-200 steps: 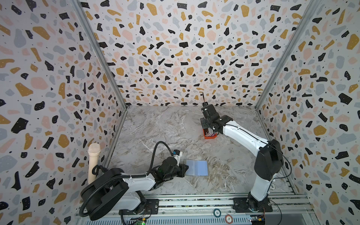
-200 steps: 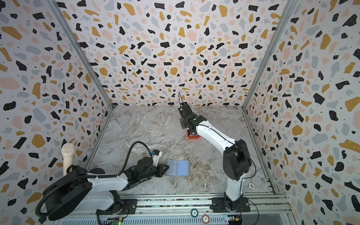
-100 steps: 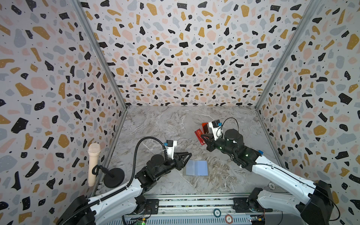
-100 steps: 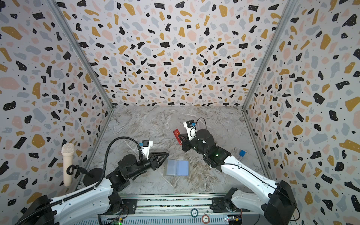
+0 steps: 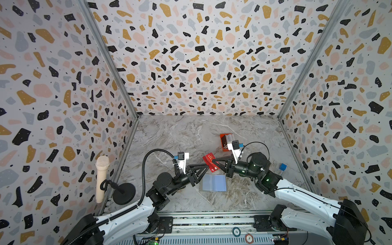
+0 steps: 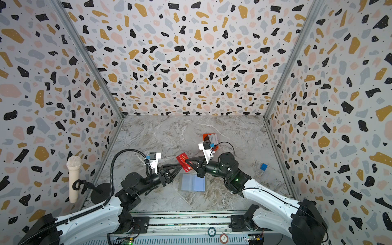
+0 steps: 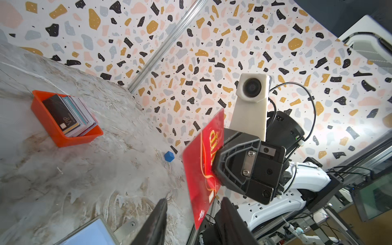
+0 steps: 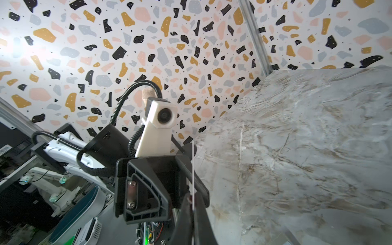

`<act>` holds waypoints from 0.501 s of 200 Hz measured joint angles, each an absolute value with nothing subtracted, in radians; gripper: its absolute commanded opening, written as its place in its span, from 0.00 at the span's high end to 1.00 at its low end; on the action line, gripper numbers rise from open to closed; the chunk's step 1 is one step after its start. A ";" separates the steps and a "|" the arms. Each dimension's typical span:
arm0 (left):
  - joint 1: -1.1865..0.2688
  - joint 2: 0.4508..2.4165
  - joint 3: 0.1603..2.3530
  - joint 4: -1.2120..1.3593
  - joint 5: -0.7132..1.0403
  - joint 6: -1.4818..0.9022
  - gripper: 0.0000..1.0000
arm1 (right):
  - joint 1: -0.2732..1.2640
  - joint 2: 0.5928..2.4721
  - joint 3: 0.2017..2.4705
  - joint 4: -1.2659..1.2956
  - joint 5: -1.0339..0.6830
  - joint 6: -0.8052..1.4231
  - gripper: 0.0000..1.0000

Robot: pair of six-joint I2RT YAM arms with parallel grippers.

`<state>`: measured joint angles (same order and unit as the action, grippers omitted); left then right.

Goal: Put the credit cards into the card holder

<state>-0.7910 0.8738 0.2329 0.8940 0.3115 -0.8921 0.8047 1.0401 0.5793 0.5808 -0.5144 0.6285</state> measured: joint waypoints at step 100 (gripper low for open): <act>-0.791 0.878 0.224 0.966 0.353 -0.940 1.00 | 0.821 1.076 0.579 0.593 -0.589 0.670 0.79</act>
